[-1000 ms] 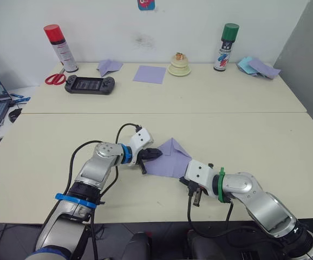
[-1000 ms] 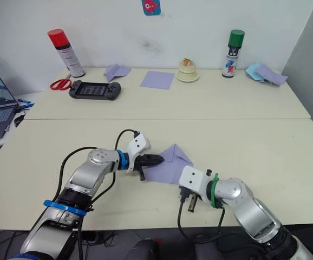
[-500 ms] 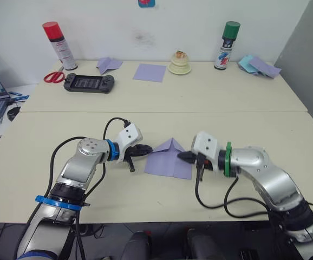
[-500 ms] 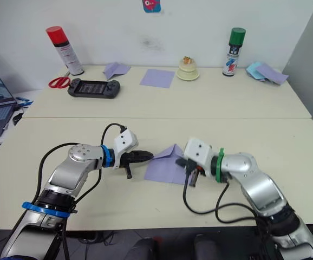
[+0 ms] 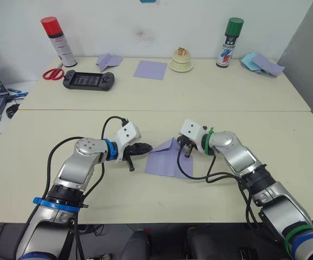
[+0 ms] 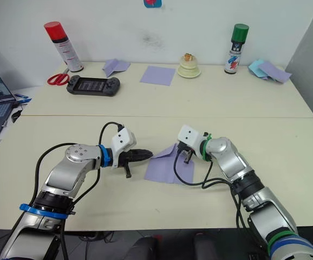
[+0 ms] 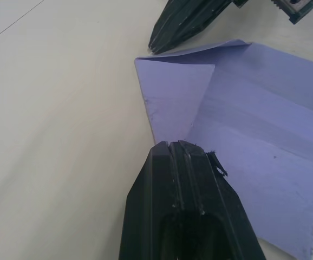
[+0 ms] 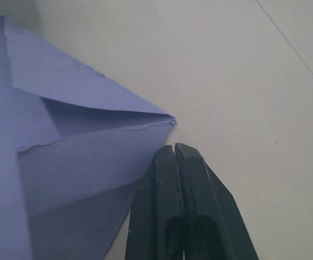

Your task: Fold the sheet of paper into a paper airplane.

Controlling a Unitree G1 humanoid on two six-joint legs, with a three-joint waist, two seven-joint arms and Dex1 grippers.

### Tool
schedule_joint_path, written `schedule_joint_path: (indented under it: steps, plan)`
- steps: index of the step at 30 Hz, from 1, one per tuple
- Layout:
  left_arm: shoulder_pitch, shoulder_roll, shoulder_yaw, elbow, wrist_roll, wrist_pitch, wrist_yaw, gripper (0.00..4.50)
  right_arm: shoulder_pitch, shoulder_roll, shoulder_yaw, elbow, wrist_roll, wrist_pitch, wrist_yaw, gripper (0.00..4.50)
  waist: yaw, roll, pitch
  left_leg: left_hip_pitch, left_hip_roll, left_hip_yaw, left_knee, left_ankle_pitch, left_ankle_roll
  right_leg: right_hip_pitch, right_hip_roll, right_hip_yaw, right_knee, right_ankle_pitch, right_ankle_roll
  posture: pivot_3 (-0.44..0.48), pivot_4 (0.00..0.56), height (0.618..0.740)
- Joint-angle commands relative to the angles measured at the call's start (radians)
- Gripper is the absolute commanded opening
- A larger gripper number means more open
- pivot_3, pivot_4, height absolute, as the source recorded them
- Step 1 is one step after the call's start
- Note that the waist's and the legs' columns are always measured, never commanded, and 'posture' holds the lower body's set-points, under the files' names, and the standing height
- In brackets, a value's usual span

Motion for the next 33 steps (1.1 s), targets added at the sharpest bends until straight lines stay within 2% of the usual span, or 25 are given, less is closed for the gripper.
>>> schedule_joint_path:
  steps: [1, 9, 20, 25, 33]
  plan:
    - [-0.012, 0.003, 0.004, -0.034, -0.013, -0.008, -0.006, 0.06, -0.01, 0.013, 0.001, 0.003, -0.003, -0.043, 0.041, 0.0, 0.0, 0.0, 0.0, 0.0, 0.0, 0.0, 0.0, 0.0, 0.0, 0.0, 0.0, 0.0, 0.0, 0.0, 0.0, 0.0, 0.15, 0.74]
    - [-0.042, -0.001, -0.024, -0.002, 0.002, -0.035, -0.038, 0.06, 0.025, 0.022, 0.017, -0.047, 0.005, -0.103, 0.136, 0.0, -0.001, 0.0, 0.0, 0.001, 0.0, 0.0, 0.0, 0.0, 0.0, 0.0, 0.0, 0.0, 0.002, 0.0, 0.0, 0.0, 0.15, 0.74]
    - [-0.075, -0.061, -0.09, 0.075, 0.041, -0.091, -0.04, 0.06, 0.012, 0.005, -0.071, -0.089, -0.013, -0.109, 0.059, 0.0, 0.0, 0.0, 0.0, 0.001, 0.0, 0.0, 0.002, 0.0, 0.0, -0.001, 0.0, 0.0, 0.006, 0.0, 0.0, 0.0, 0.15, 0.74]
    - [-0.08, -0.093, -0.116, 0.152, 0.077, -0.124, -0.023, 0.06, 0.121, -0.07, -0.147, -0.342, 0.079, -0.007, 0.131, 0.0, 0.002, 0.0, 0.0, 0.001, 0.0, 0.0, 0.002, 0.0, 0.0, -0.002, 0.0, 0.0, 0.007, 0.0, 0.0, 0.0, 0.15, 0.74]
    - [-0.071, -0.092, -0.127, 0.193, 0.098, -0.153, -0.035, 0.06, 0.316, -0.267, -0.174, -0.665, 0.191, 0.156, 0.275, 0.0, 0.003, 0.0, 0.0, 0.001, -0.001, 0.0, 0.007, 0.0, 0.0, 0.0, 0.0, 0.001, 0.01, 0.0, 0.0, 0.0, 0.15, 0.74]
